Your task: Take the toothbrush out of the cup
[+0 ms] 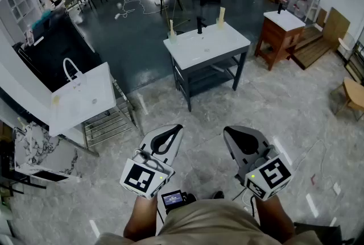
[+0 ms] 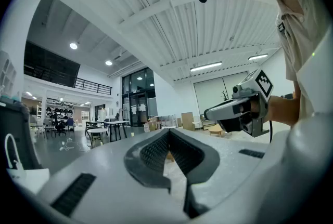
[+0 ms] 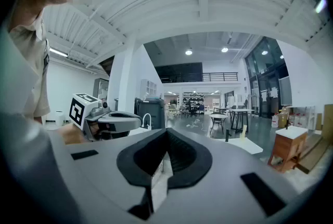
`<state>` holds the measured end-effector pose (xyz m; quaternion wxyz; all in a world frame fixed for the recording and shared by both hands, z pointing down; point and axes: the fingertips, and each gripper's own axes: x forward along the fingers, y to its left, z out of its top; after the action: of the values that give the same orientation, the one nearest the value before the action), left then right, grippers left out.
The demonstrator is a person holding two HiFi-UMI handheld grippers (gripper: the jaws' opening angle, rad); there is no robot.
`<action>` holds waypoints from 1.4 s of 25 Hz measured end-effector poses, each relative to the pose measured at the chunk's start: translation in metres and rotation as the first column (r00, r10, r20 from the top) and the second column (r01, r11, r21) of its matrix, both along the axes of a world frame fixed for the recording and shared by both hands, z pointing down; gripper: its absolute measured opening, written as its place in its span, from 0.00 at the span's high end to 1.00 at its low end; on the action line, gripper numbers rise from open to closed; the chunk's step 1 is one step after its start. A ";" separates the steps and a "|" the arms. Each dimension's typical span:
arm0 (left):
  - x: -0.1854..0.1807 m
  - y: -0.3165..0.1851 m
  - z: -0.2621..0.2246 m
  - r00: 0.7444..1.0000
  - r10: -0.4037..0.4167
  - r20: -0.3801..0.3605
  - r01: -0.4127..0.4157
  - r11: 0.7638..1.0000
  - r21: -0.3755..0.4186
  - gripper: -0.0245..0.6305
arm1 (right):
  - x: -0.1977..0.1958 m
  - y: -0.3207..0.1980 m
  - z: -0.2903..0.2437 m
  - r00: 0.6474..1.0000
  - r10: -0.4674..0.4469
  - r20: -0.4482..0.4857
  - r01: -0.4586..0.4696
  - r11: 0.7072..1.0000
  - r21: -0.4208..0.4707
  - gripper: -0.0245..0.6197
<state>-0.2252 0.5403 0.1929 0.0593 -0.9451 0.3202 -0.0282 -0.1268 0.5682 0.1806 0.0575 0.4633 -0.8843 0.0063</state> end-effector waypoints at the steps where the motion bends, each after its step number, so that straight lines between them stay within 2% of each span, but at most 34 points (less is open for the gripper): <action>1: -0.001 0.002 -0.001 1.000 0.002 0.002 -0.002 1.000 -0.001 0.95 | -0.001 0.002 -0.001 1.000 0.001 0.001 -0.001 1.000 0.000 0.95; 11: 0.009 0.013 -0.001 1.000 0.011 0.019 -0.011 1.000 -0.003 0.95 | 0.009 0.015 -0.002 1.000 0.011 0.020 -0.011 1.000 0.000 0.96; 16: 0.026 0.017 0.001 1.000 0.009 0.028 -0.008 1.000 -0.009 0.95 | 0.026 0.018 0.002 0.999 0.012 0.048 -0.011 1.000 -0.015 0.95; 25: 0.078 0.018 0.007 0.998 -0.002 0.060 0.003 1.000 -0.013 0.95 | 0.086 0.017 0.011 0.996 0.033 0.086 -0.031 0.999 -0.023 0.95; 35: 0.142 0.018 0.003 0.995 -0.018 0.094 0.016 0.999 0.028 0.95 | 0.158 0.013 0.017 0.992 0.032 0.121 -0.031 0.999 -0.010 0.95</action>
<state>-0.0834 0.5582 0.1959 0.0868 -0.9391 0.3254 -0.0689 0.0310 0.5807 0.1974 0.0056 0.4756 -0.8788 0.0390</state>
